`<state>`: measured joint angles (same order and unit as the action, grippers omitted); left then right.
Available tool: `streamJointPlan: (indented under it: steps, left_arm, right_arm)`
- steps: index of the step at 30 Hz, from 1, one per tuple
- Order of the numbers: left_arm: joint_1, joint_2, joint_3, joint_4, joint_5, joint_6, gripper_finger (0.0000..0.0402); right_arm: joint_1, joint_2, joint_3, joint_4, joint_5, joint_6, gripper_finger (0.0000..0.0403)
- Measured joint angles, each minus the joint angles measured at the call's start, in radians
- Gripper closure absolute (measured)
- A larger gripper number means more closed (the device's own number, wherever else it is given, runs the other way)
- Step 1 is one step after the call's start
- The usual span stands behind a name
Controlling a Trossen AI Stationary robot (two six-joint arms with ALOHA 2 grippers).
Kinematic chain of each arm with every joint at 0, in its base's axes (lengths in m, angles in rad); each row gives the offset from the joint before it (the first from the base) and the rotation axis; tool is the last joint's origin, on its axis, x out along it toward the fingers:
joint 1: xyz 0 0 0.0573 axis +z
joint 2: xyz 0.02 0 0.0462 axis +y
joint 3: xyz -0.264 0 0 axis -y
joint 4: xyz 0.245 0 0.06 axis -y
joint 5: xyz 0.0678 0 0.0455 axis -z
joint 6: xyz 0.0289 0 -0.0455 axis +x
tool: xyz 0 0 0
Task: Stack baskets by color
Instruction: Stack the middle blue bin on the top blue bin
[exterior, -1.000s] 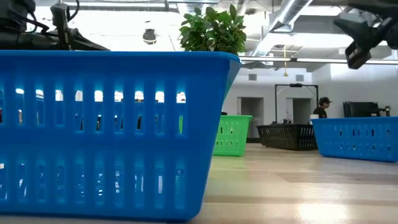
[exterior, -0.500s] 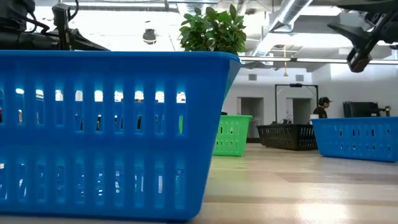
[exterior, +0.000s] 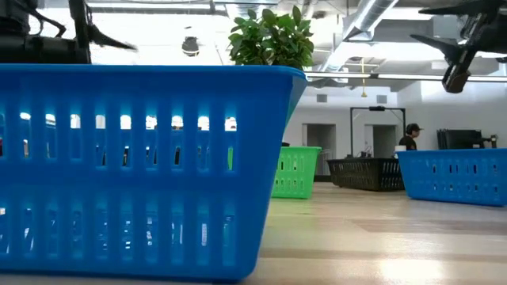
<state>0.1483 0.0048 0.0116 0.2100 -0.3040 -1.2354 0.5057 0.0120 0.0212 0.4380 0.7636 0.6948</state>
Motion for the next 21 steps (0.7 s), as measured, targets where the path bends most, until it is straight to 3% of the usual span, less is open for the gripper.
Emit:
streamJointPlan:
  steps: [3,6,14,17,21]
  left_arm:
    - [0.000,0.000,0.000,0.131,0.004,0.031,0.0230]
    - [0.000,-0.001,0.010,0.250,0.000,0.100,0.0225]
    - [0.000,0.023,0.165,0.270,-0.016,0.334,0.0190]
    - [0.000,0.055,0.238,0.272,-0.020,0.431,0.0174]
    - [0.000,0.132,0.335,0.256,-0.038,0.519,0.0157]
  right_arm:
    - [-0.048,0.000,0.007,0.020,-0.008,0.149,0.0230]
    - [-0.083,0.020,0.060,0.009,-0.045,0.164,0.0229]
    - [-0.178,0.249,0.342,-0.020,0.032,-0.129,0.0229]
    - [-0.201,0.342,0.482,-0.184,0.051,-0.138,0.0228]
    - [-0.236,0.462,0.667,-0.531,0.076,-0.020,0.0228]
